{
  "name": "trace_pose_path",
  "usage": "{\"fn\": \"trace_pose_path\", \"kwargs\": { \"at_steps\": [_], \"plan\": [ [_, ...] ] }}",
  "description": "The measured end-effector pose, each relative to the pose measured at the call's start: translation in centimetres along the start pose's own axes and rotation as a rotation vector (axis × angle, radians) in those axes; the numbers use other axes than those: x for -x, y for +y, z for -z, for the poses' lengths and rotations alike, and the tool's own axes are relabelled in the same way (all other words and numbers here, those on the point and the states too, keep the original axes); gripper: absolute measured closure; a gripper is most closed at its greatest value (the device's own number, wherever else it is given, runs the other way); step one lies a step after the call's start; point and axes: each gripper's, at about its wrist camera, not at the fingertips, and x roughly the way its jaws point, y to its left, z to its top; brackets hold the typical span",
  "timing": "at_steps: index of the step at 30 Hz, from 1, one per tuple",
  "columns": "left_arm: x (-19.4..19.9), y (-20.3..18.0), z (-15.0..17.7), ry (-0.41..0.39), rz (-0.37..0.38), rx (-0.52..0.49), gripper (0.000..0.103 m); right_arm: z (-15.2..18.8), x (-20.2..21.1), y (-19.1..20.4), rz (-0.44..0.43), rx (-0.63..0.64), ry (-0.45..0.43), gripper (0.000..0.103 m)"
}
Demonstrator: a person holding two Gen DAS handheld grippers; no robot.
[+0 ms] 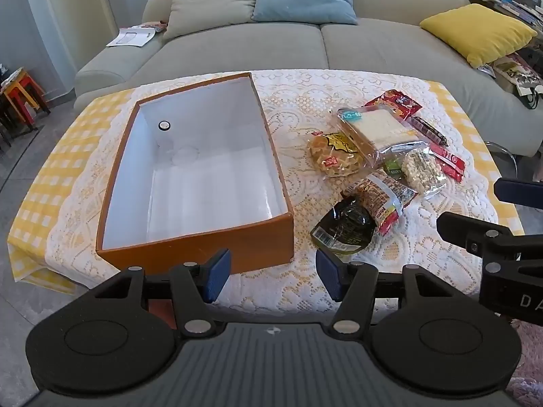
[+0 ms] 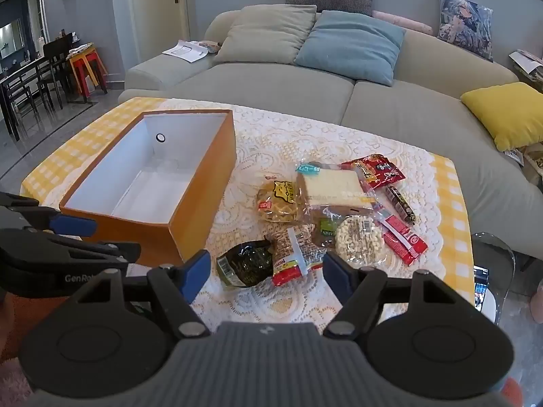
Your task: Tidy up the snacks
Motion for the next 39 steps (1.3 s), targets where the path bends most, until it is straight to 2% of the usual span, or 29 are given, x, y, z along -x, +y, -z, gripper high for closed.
{"fn": "trace_pose_path", "kwargs": {
  "at_steps": [39],
  "plan": [
    [-0.23,0.18,0.09,0.009,-0.008,0.007,0.035,0.18,-0.42,0.13,-0.005,-0.006,0.027,0.031]
  ]
}}
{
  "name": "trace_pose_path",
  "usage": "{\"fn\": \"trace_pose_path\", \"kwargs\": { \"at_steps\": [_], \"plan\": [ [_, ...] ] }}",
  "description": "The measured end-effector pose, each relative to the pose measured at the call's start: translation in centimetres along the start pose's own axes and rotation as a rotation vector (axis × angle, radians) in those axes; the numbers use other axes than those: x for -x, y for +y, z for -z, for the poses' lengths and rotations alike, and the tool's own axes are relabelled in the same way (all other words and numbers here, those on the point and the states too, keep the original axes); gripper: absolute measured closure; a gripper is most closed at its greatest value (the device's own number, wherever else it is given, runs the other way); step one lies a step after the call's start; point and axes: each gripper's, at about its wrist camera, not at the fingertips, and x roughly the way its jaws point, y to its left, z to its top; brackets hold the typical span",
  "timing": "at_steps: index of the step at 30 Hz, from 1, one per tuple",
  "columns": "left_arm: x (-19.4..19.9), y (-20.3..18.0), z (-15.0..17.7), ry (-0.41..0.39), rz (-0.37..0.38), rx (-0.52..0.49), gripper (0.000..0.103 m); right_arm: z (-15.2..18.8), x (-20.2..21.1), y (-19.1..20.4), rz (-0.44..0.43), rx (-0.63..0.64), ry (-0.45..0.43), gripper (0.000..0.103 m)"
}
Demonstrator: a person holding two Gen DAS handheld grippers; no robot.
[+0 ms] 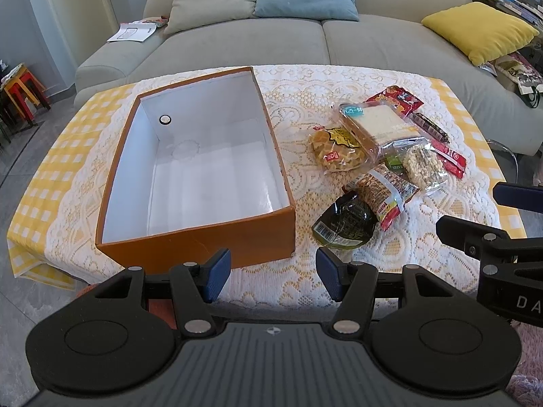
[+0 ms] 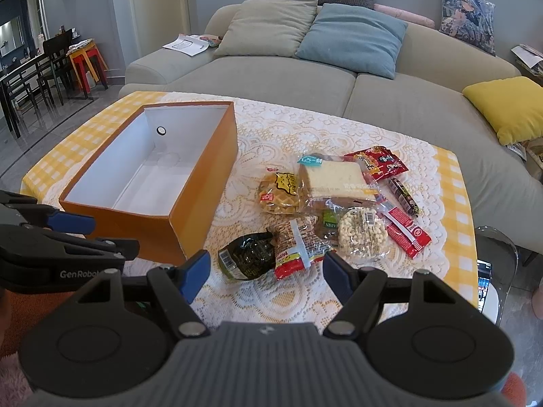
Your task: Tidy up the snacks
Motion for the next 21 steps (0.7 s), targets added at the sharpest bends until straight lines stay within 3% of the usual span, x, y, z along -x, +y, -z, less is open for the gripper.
{"fn": "trace_pose_path", "kwargs": {
  "at_steps": [21],
  "plan": [
    [-0.01,0.01,-0.05,0.002,0.001,0.000,0.035,0.10,-0.19,-0.06,0.001,0.002,0.007,0.031]
  ]
}}
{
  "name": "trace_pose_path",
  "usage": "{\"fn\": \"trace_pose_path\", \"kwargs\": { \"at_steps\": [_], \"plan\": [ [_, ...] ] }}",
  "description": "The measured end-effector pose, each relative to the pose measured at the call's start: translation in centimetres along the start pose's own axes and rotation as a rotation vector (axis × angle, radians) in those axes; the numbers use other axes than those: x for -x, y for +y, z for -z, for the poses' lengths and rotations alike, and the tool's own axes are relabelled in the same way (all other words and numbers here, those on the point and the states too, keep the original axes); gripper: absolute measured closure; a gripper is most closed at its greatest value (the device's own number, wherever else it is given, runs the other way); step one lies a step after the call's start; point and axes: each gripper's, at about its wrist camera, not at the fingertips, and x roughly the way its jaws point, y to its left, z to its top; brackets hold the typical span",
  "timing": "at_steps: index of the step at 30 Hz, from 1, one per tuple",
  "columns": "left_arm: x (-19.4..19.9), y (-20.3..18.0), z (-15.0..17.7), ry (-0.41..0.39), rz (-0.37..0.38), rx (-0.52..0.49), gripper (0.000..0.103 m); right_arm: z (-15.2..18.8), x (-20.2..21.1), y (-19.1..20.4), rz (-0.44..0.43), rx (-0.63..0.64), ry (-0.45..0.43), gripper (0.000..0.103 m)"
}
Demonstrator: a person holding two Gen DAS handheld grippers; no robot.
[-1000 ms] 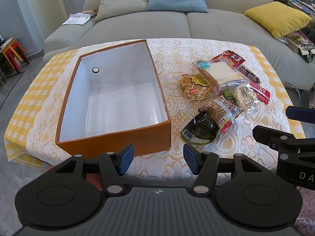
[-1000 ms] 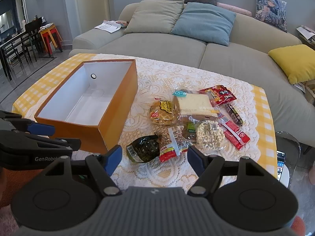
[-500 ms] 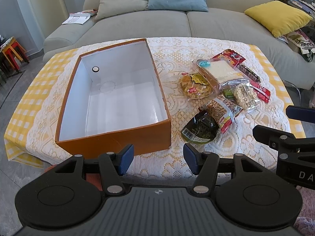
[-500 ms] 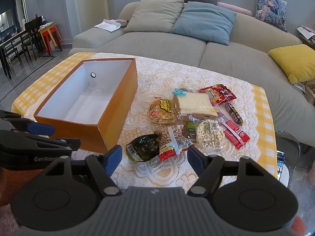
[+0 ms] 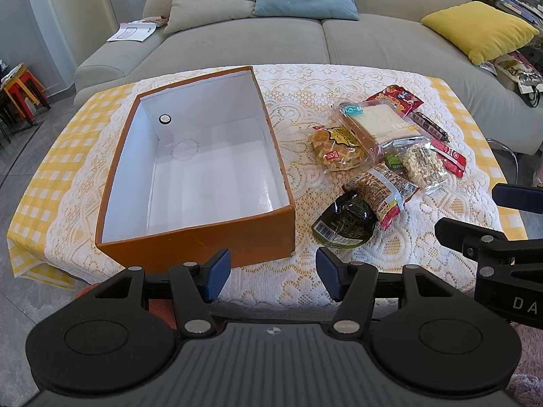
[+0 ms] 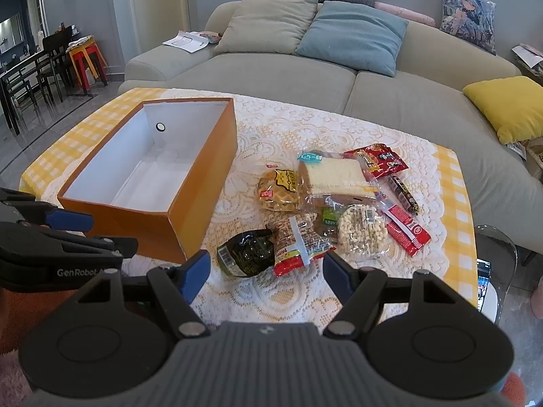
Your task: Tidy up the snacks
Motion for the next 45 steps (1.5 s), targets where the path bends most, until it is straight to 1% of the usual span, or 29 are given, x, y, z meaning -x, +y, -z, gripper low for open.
{"fn": "trace_pose_path", "kwargs": {
  "at_steps": [37,40,42,45],
  "plan": [
    [0.0,-0.1,0.1,0.004,0.002,-0.002,0.035,0.2,-0.2,-0.2,0.006,0.002,0.013,0.031],
    [0.0,-0.1,0.1,0.004,0.015,-0.007,0.035,0.1,-0.4,-0.3,0.003,0.001,0.021,0.031],
    [0.1,-0.1,-0.1,-0.001,0.038,-0.015,0.035,0.1,-0.6,-0.5,0.002,0.004,0.027,0.031],
    [0.2,-0.4,-0.6,-0.021,0.106,-0.039,0.035,0.1,-1.0,-1.3,0.011,0.004,0.017,0.031]
  ]
}}
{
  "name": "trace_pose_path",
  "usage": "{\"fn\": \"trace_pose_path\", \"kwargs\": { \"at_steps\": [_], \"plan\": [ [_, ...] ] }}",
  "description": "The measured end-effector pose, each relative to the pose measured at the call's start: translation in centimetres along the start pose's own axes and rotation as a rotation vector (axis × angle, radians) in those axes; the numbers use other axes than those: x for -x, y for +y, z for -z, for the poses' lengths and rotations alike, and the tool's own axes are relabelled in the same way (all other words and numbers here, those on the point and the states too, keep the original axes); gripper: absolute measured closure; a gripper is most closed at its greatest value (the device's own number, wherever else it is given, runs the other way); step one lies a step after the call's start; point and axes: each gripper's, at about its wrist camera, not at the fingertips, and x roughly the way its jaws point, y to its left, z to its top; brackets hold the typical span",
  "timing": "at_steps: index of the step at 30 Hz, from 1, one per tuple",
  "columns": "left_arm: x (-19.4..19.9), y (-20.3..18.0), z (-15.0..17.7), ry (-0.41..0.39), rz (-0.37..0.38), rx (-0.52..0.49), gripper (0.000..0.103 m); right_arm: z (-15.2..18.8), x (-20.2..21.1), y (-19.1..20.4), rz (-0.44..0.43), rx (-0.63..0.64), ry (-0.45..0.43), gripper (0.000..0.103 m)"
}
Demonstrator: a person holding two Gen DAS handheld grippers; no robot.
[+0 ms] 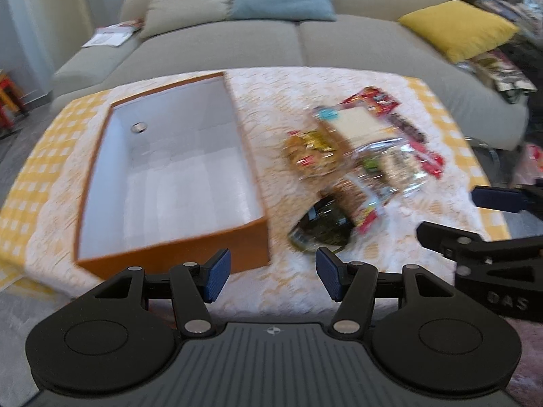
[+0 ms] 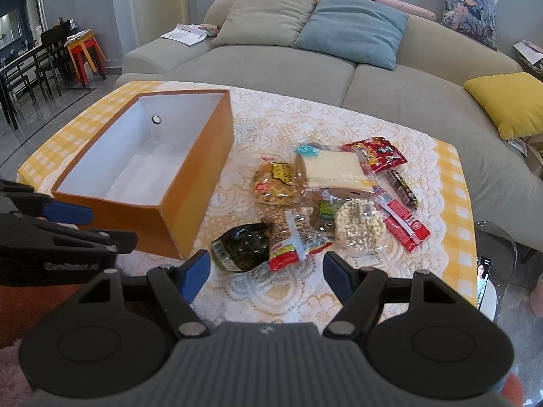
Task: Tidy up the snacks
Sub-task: 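Grasp dark green seaweed pack with left tool while right tool grasps peanut bag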
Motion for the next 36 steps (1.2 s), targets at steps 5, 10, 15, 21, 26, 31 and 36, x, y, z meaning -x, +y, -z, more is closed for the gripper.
{"fn": "trace_pose_path", "kwargs": {
  "at_steps": [5,10,15,21,26,31,36],
  "plan": [
    [-0.9,-1.1,-1.2,-0.013,0.113,-0.055,0.035,0.5,-1.6,-2.8,0.042,-0.039,0.001,0.036],
    [-2.8,-3.0,-2.1,0.002,0.165,-0.145,0.034,1.3,-3.6,-5.0,0.035,-0.095,0.025,0.038],
    [-4.9,-4.7,-2.7,0.047,0.168,-0.312,0.034,1.4,-5.3,-5.9,-0.021,-0.108,0.030,0.041],
    [-6.8,-5.6,-4.0,0.116,0.178,-0.454,0.034,0.2,-8.1,-5.8,-0.108,-0.084,0.020,0.042],
    [-8.6,-5.9,-4.9,0.159,0.195,-0.483,0.039,-0.9,-10.9,-5.6,-0.170,-0.044,0.003,0.043],
    [-10.3,-5.9,-5.0,0.188,0.187,-0.498,0.039,-1.6,-14.0,-5.6,-0.195,0.008,0.015,0.046],
    [-11.3,-6.7,-4.8,0.193,0.166,-0.548,0.039,-1.6,-16.7,-5.9,-0.234,0.005,0.065,0.050]
  ]
}}
